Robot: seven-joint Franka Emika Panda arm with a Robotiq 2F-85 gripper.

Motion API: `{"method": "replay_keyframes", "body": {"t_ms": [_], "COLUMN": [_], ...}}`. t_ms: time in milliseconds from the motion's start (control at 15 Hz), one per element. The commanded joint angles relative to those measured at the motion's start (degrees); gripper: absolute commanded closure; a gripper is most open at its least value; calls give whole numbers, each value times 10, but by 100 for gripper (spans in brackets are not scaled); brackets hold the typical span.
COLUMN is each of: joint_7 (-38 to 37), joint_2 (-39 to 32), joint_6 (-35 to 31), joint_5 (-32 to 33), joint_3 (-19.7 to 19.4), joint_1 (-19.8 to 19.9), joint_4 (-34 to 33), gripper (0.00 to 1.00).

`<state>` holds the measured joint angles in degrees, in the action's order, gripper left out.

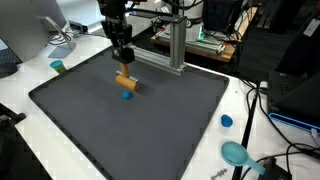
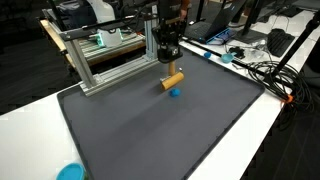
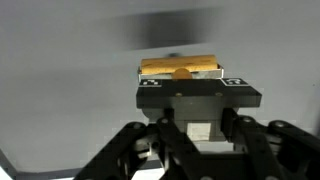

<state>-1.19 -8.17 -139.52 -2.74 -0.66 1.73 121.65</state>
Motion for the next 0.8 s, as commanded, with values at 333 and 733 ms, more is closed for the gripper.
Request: {"method": "replay_keyframes", "body": {"t_ms": [333, 733], "joint_7": [-3, -3], "joint_2": [-33, -52], "joint_6": [-11, 6], "joint_5": [14, 12], "joint_3": [-5, -5], "joint_1": [-2, -2], "joint_4": [-43, -63], "gripper": [78, 78]}}
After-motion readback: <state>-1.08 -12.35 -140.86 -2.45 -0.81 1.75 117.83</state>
